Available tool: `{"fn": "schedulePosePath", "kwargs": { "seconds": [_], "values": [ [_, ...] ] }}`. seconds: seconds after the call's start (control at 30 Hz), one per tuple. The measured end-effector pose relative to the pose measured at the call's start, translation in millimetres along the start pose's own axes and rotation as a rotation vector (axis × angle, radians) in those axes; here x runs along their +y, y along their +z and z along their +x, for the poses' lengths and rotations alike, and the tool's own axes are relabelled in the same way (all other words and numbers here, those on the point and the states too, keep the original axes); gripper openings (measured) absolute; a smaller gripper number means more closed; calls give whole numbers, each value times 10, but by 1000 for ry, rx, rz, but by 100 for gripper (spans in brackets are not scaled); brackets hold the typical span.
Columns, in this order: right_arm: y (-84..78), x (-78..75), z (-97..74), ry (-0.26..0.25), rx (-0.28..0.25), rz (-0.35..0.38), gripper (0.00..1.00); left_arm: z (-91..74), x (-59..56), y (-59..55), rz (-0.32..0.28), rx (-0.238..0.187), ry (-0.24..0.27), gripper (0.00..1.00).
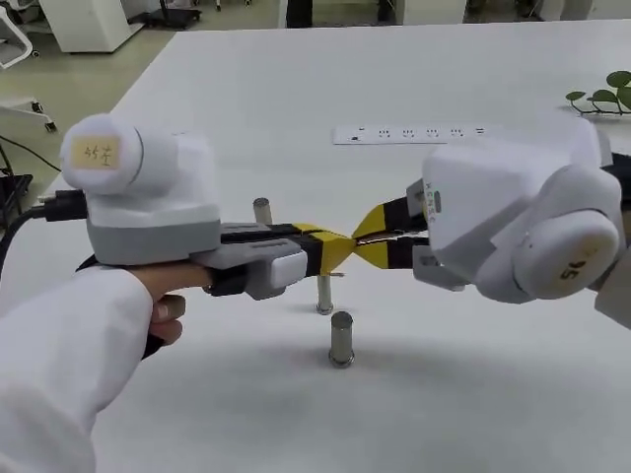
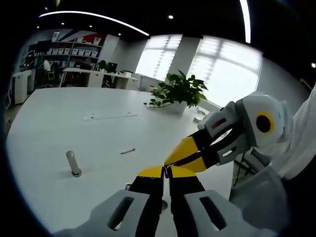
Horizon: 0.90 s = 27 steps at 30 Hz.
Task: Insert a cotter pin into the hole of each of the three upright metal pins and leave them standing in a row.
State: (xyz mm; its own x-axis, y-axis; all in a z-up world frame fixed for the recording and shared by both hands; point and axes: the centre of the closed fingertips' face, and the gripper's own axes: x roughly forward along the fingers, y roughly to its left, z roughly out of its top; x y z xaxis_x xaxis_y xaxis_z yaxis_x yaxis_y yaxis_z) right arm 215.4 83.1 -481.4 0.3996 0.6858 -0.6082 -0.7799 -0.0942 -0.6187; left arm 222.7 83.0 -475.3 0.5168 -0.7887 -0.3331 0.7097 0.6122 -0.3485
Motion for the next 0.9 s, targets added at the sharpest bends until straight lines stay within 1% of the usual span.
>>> {"fn": "schedulePosePath", "kwargs": {
  "seconds": [0.13, 0.17, 0.23, 0.3, 0.43, 0.47, 0.5, 0.63, 0.7, 0.77, 0.83, 0.9],
  "values": [
    [21, 7, -8, -2, -7, 5, 0, -20, -14, 2, 19, 2, -9, 0],
    [23, 4, -10, -3, -9, 5, 0, -23, -16, 9, 36, -1, -6, 0],
    [24, 7, -15, 0, -11, 13, 0, -22, -23, 5, 39, 3, -6, 0],
    [25, 7, -19, -2, -12, 10, 0, -23, -23, 8, 25, 3, -3, 0],
    [22, 6, -23, 1, -12, -19, 0, -16, -19, 12, 26, 2, -2, 0],
    [20, 8, -21, 1, -11, -19, 0, -10, -15, 9, 13, 1, -3, 0],
    [20, 10, -21, 1, -12, -19, 0, -9, -16, 6, 11, 2, -4, 0],
    [9, 37, -21, -5, -8, -37, 0, -12, -18, -6, 23, 5, -6, 0],
    [-17, 24, -18, -14, 6, -34, 0, -13, -13, -16, 21, 7, -4, 0],
    [-30, 11, -22, -22, 6, -26, 4, -14, 21, -33, 24, 9, 11, 0],
    [-54, 25, -35, -12, 6, -1, 8, -25, 41, -56, 15, 10, 15, 0],
    [-75, 26, -40, -9, 9, 11, 8, -39, 42, -70, 17, 12, 15, 0]
  ]
}}
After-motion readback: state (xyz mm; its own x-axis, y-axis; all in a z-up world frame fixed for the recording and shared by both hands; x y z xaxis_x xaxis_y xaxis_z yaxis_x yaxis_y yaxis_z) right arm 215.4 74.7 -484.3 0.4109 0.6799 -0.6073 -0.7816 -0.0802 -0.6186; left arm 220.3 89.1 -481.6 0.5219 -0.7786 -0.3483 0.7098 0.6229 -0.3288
